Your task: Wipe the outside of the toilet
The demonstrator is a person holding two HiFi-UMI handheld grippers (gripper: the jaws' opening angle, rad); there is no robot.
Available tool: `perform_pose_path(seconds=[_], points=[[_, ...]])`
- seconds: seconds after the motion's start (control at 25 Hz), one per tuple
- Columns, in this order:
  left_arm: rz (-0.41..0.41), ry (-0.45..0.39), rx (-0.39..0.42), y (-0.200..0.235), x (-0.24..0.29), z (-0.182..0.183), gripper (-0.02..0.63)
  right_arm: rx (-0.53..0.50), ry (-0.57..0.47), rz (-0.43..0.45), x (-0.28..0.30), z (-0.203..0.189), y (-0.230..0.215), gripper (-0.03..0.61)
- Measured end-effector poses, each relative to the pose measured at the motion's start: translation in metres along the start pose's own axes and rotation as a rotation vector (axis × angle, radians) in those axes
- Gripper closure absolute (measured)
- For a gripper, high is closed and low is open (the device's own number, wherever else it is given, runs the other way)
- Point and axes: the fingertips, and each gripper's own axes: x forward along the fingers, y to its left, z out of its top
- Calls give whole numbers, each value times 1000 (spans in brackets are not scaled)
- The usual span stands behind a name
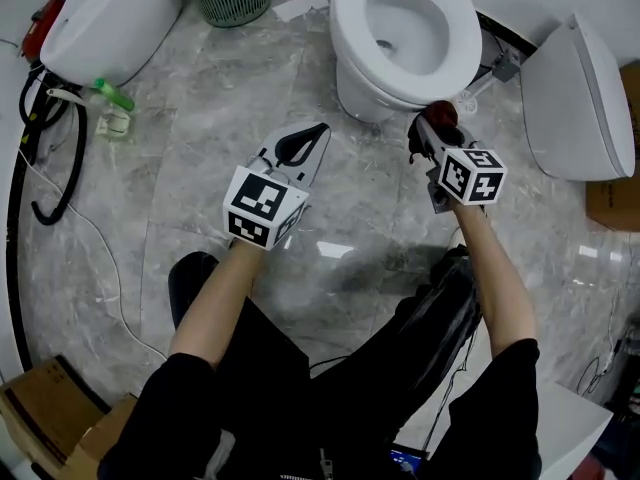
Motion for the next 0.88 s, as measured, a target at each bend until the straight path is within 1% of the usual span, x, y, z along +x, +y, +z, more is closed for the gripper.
perform_pose_path(seconds=[0.04, 0.12, 0.2, 0.28, 0.44, 0.56, 0.68, 0.8, 0.88], points=[[-1, -6, -2, 3, -5, 1, 612, -2, 11, 6, 2, 0, 8, 480], [-6, -17, 3, 7, -14, 4, 612, 25, 19, 15, 7, 2, 22, 479], [-11, -30, 7, 11, -24, 9, 612, 42, 18, 26, 8, 6, 36, 479], [-17, -46, 11, 14, -32, 18, 612, 38, 4, 49, 6, 16, 55, 479], [-17, -73, 26, 25, -42, 36, 612, 16, -57, 80, 10, 49, 98, 477], [-25, -78, 19, 34, -53, 40, 612, -2, -105, 138, 5, 74, 138, 477], [-21, -92, 11, 47, -63, 45, 612, -67, -112, 177, 3, 94, 168, 477], [-1, -105, 0, 61, -78, 45, 612, -73, -118, 192, 12, 104, 186, 477], [10, -97, 7, 70, -91, 41, 612, -71, -121, 190, 19, 111, 196, 477]])
